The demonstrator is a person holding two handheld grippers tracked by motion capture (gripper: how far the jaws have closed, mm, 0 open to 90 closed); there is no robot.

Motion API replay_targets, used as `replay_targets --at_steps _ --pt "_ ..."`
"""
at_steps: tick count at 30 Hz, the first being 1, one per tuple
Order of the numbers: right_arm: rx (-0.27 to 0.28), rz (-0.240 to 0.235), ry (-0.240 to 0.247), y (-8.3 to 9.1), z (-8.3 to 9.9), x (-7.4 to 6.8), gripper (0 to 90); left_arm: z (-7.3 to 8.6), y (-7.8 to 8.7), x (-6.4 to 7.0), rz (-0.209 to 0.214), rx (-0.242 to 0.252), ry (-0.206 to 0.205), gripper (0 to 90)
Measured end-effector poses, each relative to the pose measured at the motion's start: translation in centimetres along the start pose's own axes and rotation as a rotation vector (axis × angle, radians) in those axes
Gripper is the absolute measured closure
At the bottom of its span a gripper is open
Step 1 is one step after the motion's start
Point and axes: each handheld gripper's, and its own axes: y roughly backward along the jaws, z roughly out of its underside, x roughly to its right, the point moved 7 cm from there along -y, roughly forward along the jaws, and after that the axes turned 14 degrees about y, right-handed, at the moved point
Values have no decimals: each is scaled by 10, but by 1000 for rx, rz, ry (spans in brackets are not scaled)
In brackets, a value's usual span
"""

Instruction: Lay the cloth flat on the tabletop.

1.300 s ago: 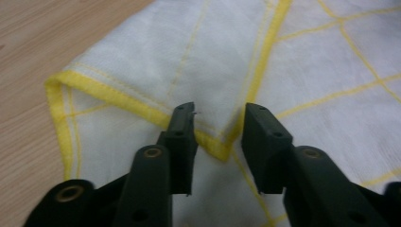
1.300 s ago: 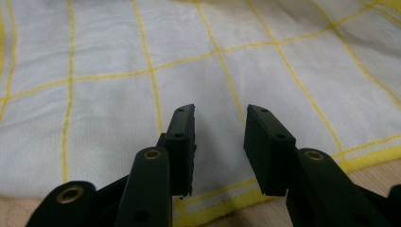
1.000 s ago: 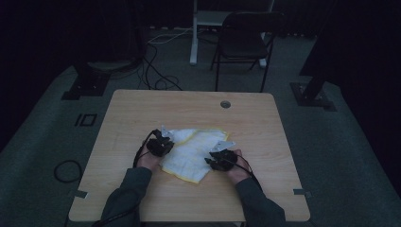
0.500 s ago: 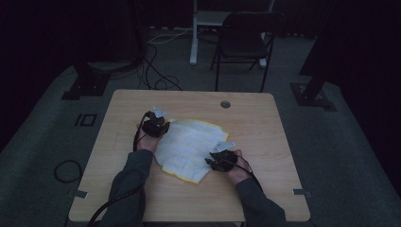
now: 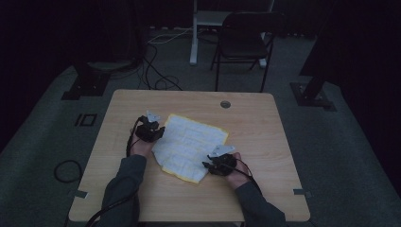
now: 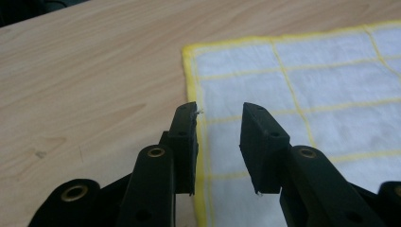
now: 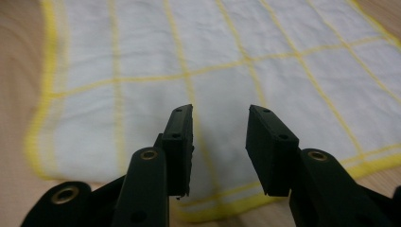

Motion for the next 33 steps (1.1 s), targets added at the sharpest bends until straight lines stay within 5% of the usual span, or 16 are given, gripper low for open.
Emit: replay_targets --at_steps 11,21,26,33 --pt "38 -66 75 7 -17 -38 559 32 25 6 36 -8 -11 665" --pt "-9 -81 90 10 -5 -46 519 67 46 -9 27 -45 13 667" --pt "-37 -84 101 6 -1 -46 675 90 54 -3 77 -84 49 654" --pt "-31 -78 92 8 0 -44 821 98 57 10 124 -101 53 622"
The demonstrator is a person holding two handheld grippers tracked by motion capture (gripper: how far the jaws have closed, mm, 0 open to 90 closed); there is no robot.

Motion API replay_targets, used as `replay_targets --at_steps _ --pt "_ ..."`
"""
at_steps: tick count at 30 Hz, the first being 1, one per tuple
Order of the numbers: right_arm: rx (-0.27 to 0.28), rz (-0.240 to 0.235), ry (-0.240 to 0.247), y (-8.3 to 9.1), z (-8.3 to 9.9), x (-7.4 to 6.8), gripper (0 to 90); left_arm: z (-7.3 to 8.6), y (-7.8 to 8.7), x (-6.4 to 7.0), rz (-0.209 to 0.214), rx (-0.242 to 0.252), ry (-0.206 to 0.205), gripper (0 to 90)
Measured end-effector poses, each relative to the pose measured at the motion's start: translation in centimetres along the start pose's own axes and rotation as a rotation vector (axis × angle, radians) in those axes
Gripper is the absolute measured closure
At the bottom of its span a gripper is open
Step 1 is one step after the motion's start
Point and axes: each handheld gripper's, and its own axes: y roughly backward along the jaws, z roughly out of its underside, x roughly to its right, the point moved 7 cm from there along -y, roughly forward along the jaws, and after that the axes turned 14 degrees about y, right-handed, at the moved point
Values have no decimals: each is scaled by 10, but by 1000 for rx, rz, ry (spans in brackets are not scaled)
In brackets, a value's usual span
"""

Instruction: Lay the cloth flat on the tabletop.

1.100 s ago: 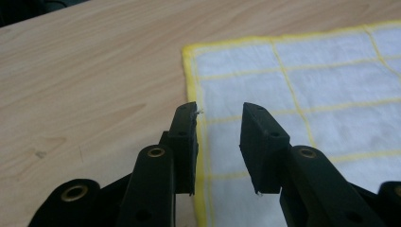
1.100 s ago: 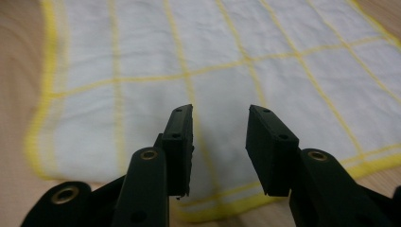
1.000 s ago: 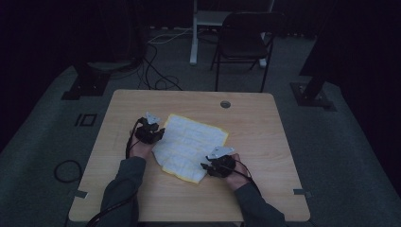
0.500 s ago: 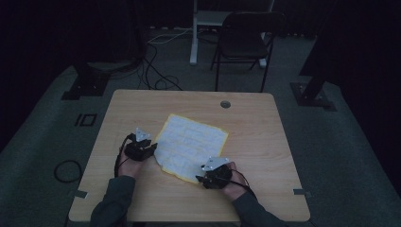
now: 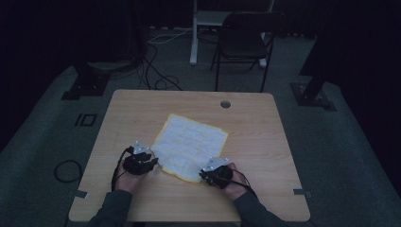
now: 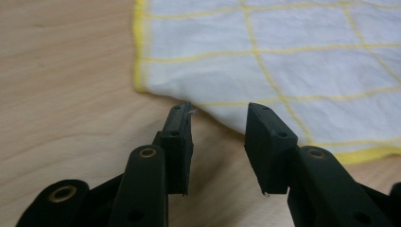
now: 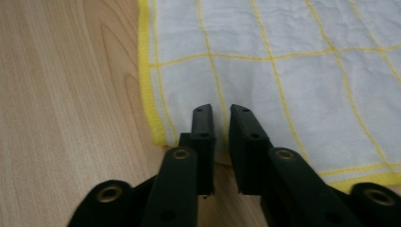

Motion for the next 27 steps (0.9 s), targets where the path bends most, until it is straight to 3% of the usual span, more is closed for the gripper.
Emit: replay_targets --at_steps 6,7,9,11,13,16,17,18,21,26,27 --pt "3 -7 -8 0 1 1 812 -1 -8 4 17 -32 25 654" --pt "5 -10 -11 0 1 1 809 -4 -9 8 30 -35 18 766" --pt "5 -13 -16 0 2 1 805 -6 -9 11 32 -31 8 896" --pt "9 -15 -16 -1 2 1 805 -13 -10 17 40 -28 -8 900" --pt "9 -15 -19 0 2 1 804 -25 -9 25 30 -25 -43 900" --pt "10 -12 -15 0 2 1 798 -29 -5 27 21 -12 -46 900" --pt "12 -10 -17 1 3 2 782 -28 -1 23 -4 -3 -45 892" --pt "12 -10 -17 1 3 2 782 -28 -1 23 -4 -3 -45 838" --pt "12 -12 -36 1 6 5 747 -19 -1 12 -36 -1 -12 760" --pt "8 -2 -32 0 5 4 741 -11 -6 6 -45 -13 30 648" --pt "7 -1 -33 0 5 4 742 -7 -7 4 -39 -18 54 626"
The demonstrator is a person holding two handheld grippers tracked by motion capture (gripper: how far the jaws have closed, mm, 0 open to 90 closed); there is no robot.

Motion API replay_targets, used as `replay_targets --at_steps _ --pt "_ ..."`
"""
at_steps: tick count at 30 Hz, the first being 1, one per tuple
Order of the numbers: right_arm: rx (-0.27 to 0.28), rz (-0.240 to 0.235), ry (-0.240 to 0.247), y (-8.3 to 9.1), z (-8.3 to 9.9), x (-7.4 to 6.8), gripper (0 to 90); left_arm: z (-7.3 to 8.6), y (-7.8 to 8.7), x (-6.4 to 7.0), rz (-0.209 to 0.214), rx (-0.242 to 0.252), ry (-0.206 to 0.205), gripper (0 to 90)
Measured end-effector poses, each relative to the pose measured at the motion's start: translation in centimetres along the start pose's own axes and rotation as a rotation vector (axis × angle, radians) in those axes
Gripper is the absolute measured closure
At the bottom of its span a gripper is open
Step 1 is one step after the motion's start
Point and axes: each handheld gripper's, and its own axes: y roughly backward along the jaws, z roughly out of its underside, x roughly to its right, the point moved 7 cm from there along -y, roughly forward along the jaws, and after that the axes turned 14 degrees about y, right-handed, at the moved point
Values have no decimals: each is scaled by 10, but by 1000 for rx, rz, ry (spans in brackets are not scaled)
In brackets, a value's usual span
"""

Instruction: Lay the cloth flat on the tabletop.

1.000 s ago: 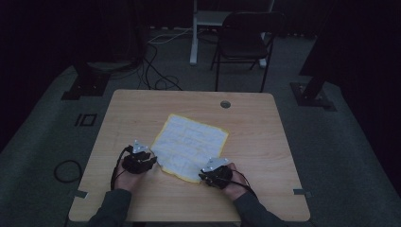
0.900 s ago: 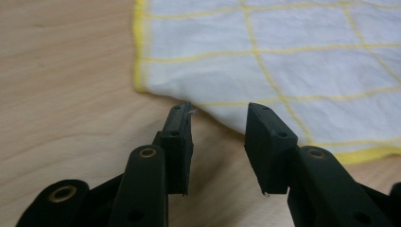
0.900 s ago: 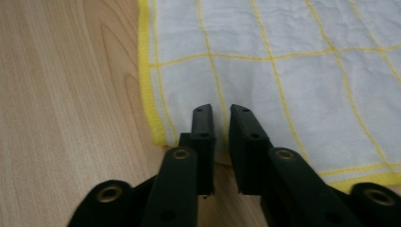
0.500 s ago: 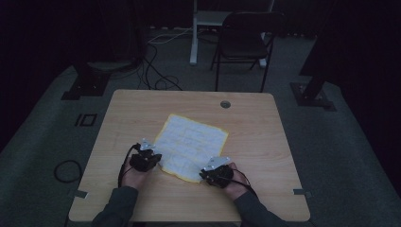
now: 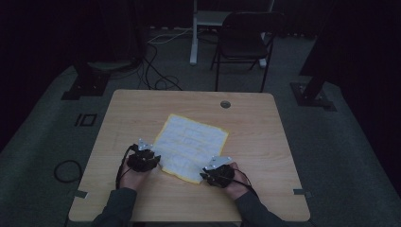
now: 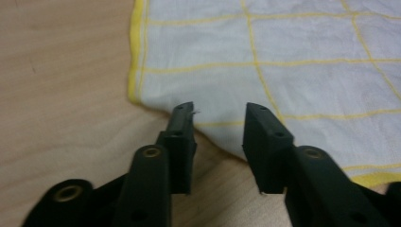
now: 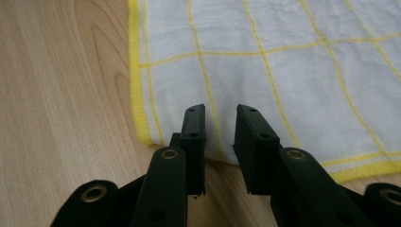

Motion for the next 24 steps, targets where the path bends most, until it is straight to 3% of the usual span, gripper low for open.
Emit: replay_targets --at_steps 4,9,12,15,18,24 --pt "1 1 -1 0 0 0 742 7 -3 -3 1 -7 45 567" --pt "2 2 -2 0 0 0 743 8 -7 -3 21 -12 66 557" --pt "3 1 -6 -1 0 0 745 6 -9 -2 47 -11 82 651" --pt "4 0 -8 -1 1 0 748 1 -8 1 49 -4 65 863" --pt "4 -1 -11 -1 1 0 750 -15 -2 9 63 29 38 890" --pt "4 -1 -10 -2 1 0 754 -52 0 44 100 67 -58 895"
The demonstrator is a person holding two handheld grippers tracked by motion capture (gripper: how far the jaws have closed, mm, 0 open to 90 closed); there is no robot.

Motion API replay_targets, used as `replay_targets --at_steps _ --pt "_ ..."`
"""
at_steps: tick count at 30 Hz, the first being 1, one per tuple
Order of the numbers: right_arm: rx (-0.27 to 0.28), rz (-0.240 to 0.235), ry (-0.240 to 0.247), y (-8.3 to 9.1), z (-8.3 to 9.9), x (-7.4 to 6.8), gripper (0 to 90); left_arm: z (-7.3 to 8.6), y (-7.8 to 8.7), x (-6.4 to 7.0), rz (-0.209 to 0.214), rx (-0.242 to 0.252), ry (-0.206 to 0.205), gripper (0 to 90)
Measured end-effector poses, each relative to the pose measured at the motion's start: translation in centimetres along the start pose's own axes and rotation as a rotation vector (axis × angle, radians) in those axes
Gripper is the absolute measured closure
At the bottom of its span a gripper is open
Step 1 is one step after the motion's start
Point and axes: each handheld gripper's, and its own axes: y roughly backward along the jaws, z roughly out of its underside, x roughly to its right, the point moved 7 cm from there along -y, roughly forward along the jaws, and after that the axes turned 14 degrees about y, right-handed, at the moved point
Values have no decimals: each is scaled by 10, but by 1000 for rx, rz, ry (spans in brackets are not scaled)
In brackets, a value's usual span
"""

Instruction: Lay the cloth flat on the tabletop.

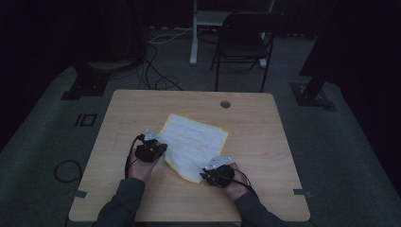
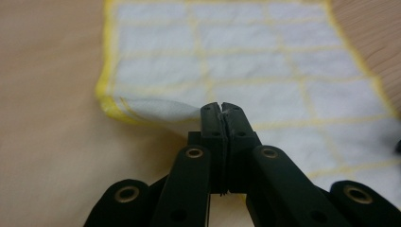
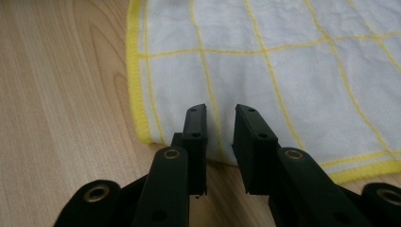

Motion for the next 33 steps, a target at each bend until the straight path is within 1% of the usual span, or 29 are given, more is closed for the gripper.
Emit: replay_targets --at_steps 1,3,4,6,7,8,9,10,12,14,15,17,19,20,22,23,26,27,29,30,31,33 --pt "0 0 -1 0 0 0 754 -4 -3 6 11 -1 -14 895" --pt "0 0 -1 0 0 0 754 -4 -3 6 11 -1 -14 895" --pt "1 -1 0 0 0 0 755 -12 -18 23 29 -25 -67 895" --pt "0 -1 -2 0 0 0 754 -12 -32 32 50 -52 -93 894" --pt "1 -1 -1 0 0 0 754 -10 -38 36 69 -78 -107 889" --pt "0 -1 -3 0 0 0 754 -8 -45 40 87 -88 -111 877" --pt "0 -2 -4 0 1 0 754 -7 -48 44 107 -90 -111 840" --pt "1 -3 -5 0 1 0 753 -6 -50 46 125 -83 -103 808" --pt "0 -2 -4 1 1 0 753 -8 -48 44 114 -58 -99 770" --pt "2 -4 -8 1 1 0 753 -10 -44 36 82 -40 -91 750" --pt "1 -4 -8 1 1 0 753 -12 -43 30 56 -37 -79 730" --pt "1 -3 -5 0 1 0 752 -13 -42 21 38 -35 -45 683" --pt "0 -3 -5 0 1 0 751 -13 -43 13 4 -49 -28 642" --pt "0 -3 -5 0 1 0 751 -11 -45 12 -1 -64 -21 626" --pt "0 -3 -4 0 1 0 750 -6 -51 9 -30 -97 -28 600" --pt "0 -3 -4 0 1 0 749 -2 -54 9 -33 -112 -29 585" --pt "0 -1 -4 1 1 0 741 5 -61 11 -47 -134 -36 588" --pt "-1 -1 -5 1 1 0 737 6 -61 11 -47 -139 -32 626" --pt "1 2 -5 2 1 0 728 6 -59 14 -28 -132 -30 774" --pt "3 5 -3 3 1 0 724 6 -56 15 -22 -124 -32 827" --pt "5 8 -2 4 1 1 723 5 -52 16 -18 -113 -32 850" --pt "12 18 -9 8 1 3 714 4 -41 17 -9 -85 -30 862"
